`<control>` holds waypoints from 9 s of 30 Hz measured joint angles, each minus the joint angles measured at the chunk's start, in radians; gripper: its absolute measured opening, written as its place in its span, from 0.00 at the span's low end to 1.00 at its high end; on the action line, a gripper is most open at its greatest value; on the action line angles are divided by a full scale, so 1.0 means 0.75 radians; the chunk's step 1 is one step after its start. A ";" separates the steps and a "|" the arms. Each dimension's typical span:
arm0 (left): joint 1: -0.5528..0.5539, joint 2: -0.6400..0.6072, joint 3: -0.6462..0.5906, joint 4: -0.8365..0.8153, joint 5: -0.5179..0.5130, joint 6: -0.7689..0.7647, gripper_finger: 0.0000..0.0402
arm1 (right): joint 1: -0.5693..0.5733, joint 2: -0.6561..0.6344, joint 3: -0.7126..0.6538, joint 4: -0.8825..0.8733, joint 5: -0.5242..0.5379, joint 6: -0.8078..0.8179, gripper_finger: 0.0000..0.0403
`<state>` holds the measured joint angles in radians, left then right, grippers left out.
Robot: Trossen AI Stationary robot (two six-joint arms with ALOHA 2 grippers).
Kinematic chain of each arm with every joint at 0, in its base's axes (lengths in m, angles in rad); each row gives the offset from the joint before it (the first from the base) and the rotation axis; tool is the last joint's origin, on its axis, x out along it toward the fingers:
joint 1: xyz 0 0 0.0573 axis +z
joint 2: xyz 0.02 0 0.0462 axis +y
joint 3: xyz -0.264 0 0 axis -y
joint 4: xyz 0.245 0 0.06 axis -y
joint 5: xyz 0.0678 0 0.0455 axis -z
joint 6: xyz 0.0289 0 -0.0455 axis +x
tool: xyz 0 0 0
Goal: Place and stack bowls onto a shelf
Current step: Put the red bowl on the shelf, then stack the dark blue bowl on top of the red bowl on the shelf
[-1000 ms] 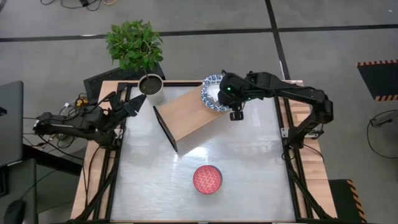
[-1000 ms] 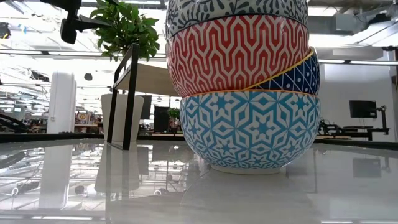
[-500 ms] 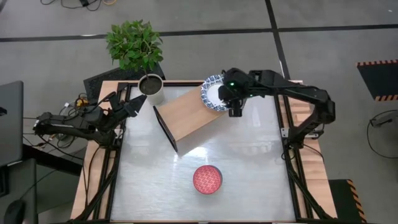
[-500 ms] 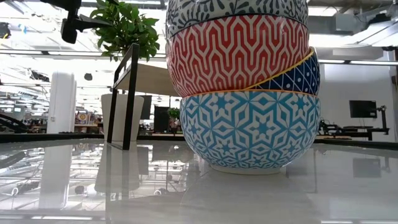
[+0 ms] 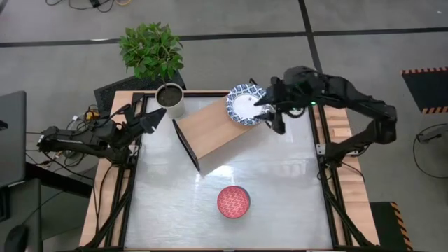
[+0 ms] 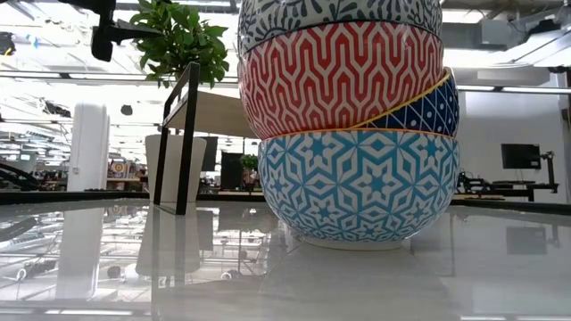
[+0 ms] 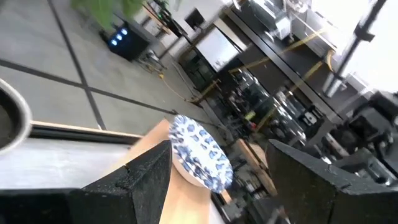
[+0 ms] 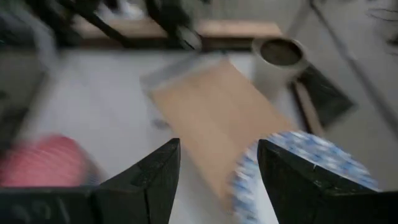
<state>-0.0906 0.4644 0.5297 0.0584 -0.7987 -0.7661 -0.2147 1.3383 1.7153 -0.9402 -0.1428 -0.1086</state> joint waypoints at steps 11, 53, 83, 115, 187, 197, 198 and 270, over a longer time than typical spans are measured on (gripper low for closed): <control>0.000 -0.001 0.000 0.004 0.380 0.005 0.61 | 0.302 0.032 0.000 -0.264 0.121 0.650 0.60; -0.002 -0.002 0.000 -0.452 0.941 -0.083 0.61 | 0.703 0.782 -0.005 0.110 0.218 0.283 0.59; -0.002 -0.002 0.000 -0.453 0.906 -0.087 0.61 | 0.677 0.825 0.001 0.068 0.212 0.308 0.07; -0.002 -0.002 0.000 -0.454 0.899 -0.088 0.61 | 0.675 0.854 -0.003 0.041 0.225 0.310 0.10; -0.002 0.001 0.000 -0.558 0.715 -0.127 0.61 | -0.068 1.075 0.626 -0.121 0.086 0.800 0.10; -0.002 0.000 0.000 -0.559 0.707 -0.112 0.61 | -0.067 1.077 0.629 -0.132 0.083 0.783 0.34; -0.002 0.001 0.000 -0.559 0.706 -0.111 0.61 | -0.069 1.077 0.629 -0.129 0.083 0.788 0.38; -0.002 -0.001 0.000 -0.663 0.755 -0.092 0.61 | 0.726 1.321 0.673 -0.430 0.283 -0.011 0.45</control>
<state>-0.0921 0.4641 0.5297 -0.4385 -0.2322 -0.8349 0.3302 2.3287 2.2199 -1.2630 0.0692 -0.1166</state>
